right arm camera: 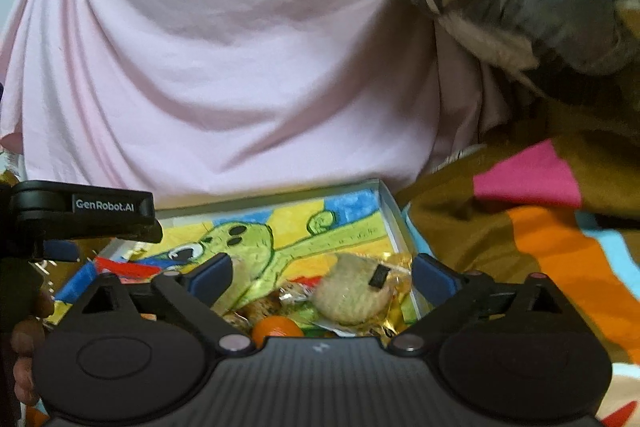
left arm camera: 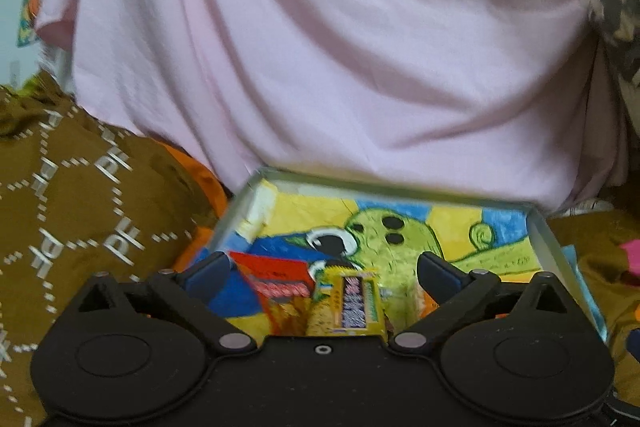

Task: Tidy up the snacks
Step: 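Withdraw both tools from the tray toward the blue tube and sausages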

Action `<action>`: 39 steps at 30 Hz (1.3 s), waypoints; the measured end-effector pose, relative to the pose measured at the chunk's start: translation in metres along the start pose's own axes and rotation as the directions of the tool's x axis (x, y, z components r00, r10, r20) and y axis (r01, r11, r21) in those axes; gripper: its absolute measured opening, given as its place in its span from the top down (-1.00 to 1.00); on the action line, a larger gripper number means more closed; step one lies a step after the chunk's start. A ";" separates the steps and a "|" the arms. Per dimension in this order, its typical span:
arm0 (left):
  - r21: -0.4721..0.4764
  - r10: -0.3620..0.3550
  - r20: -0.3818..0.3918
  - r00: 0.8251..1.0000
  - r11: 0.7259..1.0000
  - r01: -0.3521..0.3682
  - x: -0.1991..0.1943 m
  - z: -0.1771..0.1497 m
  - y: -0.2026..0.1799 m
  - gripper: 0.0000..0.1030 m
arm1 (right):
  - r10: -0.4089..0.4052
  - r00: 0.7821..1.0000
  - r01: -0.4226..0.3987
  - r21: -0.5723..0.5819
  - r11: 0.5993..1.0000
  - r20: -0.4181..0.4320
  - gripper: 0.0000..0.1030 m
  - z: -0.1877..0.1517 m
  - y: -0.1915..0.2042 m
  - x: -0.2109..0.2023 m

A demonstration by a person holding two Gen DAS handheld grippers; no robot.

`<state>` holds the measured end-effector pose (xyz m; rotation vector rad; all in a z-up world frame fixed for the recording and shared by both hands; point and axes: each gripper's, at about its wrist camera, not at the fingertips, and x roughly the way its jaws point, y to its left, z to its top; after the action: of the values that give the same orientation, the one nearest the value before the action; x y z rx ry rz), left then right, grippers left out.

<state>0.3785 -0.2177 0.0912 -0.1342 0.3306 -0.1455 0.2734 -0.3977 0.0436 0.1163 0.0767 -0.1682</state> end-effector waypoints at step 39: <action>0.091 0.144 -0.098 0.985 0.987 -0.135 -0.241 -0.081 0.135 -0.98 | 0.195 0.971 -0.203 -0.042 0.978 -0.138 -1.00 -0.032 0.076 -0.216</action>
<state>0.1422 -0.0541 0.0701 -0.0198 0.4361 -0.0275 0.0723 -0.2843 0.0391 0.0784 0.2023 0.0430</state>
